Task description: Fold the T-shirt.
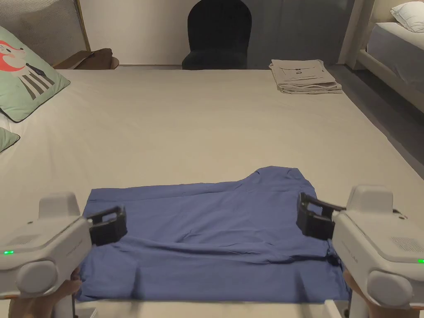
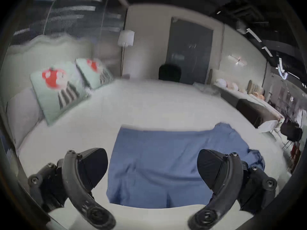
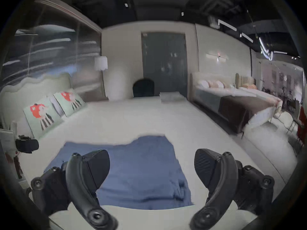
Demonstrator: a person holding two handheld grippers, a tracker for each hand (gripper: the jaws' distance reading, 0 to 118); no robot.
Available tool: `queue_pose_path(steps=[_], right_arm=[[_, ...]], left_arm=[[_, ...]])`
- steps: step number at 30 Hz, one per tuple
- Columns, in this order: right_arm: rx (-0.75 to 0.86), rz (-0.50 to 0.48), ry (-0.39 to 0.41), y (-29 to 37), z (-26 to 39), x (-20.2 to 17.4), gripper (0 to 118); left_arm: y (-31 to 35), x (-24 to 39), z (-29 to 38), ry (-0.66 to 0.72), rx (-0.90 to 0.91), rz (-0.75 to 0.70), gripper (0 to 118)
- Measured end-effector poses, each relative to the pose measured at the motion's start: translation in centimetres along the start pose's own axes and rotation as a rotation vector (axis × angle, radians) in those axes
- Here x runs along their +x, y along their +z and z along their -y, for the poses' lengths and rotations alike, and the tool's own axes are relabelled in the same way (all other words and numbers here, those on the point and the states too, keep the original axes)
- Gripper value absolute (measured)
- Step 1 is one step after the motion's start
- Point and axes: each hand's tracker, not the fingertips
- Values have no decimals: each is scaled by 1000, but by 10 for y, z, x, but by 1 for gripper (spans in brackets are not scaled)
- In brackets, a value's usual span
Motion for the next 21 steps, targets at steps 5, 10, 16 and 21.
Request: queue_pose_path(steps=[5, 10, 16, 21], right_arm=[[135, 22, 75, -1, -19, -25, 105], [168, 27, 95, -3, -22, -37, 56], [155, 35, 96, -14, -20, -36, 0], [149, 35, 115, -25, -21, -34, 0]], left_arm=[[5, 32, -20, -87, 201, -33, 107], [4, 44, -16, -113, 290, -45, 63], [-8, 39, -14, -82, 278, -30, 0], [-30, 26, -17, -63, 225, -38, 0]])
